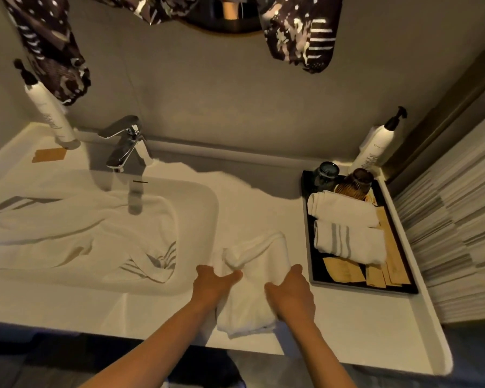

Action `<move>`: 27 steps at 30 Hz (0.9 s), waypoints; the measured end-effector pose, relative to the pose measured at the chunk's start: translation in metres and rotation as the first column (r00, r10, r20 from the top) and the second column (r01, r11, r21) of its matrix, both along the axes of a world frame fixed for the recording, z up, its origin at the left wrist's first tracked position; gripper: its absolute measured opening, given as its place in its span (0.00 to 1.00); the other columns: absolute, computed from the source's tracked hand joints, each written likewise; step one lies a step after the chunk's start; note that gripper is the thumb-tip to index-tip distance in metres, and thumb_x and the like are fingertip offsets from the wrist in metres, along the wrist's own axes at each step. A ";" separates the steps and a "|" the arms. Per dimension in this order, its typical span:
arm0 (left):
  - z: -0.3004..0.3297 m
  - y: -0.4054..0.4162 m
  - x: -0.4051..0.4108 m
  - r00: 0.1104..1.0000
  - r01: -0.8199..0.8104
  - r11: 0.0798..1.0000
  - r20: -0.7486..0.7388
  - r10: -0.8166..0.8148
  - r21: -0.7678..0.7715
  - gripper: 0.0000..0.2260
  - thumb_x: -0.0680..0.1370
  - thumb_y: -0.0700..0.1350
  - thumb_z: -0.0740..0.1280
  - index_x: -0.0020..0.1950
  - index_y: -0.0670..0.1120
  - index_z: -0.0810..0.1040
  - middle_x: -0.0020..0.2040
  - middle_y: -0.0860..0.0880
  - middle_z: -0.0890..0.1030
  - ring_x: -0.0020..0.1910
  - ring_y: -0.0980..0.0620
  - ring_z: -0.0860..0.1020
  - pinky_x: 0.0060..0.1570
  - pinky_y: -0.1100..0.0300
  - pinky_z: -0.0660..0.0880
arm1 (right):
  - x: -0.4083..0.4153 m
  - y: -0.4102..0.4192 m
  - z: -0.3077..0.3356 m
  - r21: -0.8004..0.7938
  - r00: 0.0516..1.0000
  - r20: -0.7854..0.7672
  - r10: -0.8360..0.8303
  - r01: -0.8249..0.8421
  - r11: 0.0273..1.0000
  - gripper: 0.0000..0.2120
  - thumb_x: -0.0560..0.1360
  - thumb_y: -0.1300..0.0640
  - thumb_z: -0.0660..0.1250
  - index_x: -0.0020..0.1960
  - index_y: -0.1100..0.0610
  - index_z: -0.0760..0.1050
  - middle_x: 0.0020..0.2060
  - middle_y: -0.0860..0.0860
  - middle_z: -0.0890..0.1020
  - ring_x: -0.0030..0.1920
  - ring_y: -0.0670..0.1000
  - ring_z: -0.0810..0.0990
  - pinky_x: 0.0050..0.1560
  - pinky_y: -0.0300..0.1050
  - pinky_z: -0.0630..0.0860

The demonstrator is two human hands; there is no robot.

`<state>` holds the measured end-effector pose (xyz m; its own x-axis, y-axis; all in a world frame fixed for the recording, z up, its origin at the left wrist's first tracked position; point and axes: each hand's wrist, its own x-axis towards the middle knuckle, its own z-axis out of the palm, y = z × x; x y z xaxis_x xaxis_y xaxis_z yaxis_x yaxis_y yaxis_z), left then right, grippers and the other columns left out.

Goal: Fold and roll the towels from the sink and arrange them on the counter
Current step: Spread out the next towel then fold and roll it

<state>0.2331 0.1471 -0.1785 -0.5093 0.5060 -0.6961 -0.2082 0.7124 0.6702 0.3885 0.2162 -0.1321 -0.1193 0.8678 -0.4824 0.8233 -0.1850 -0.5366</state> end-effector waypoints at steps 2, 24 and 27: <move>-0.003 0.005 0.008 0.986 -0.050 0.999 0.157 0.047 0.013 0.46 0.55 0.62 0.81 0.65 0.40 0.74 0.56 0.44 0.83 0.51 0.45 0.83 0.53 0.51 0.81 | -0.008 -0.006 0.008 0.232 0.958 0.258 0.123 -0.185 0.955 0.21 0.71 0.57 0.67 0.60 0.55 0.65 0.54 0.54 0.74 0.53 0.55 0.76 0.45 0.47 0.72; 0.025 0.012 0.002 0.993 0.087 0.995 -0.080 -0.090 -0.040 0.42 0.69 0.66 0.72 0.71 0.41 0.62 0.62 0.44 0.76 0.50 0.48 0.77 0.34 0.61 0.75 | -0.001 -0.063 -0.033 0.437 0.655 0.564 0.502 -0.753 0.492 0.22 0.55 0.60 0.75 0.48 0.59 0.75 0.39 0.58 0.76 0.35 0.59 0.73 0.33 0.53 0.69; 0.017 0.007 -0.009 0.980 0.119 0.991 -0.151 -0.128 -0.066 0.46 0.64 0.69 0.73 0.70 0.41 0.63 0.62 0.44 0.76 0.53 0.47 0.79 0.37 0.58 0.79 | 0.005 -0.061 -0.027 0.471 0.696 0.447 0.562 -0.718 0.513 0.15 0.66 0.46 0.68 0.48 0.55 0.75 0.42 0.54 0.77 0.39 0.56 0.73 0.38 0.52 0.70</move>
<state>0.2243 0.1539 -0.1613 -0.5485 0.5341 -0.6433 -0.0133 0.7637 0.6454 0.3934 0.1549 -0.1593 -0.7226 0.6911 -0.0117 0.6866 0.7158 -0.1269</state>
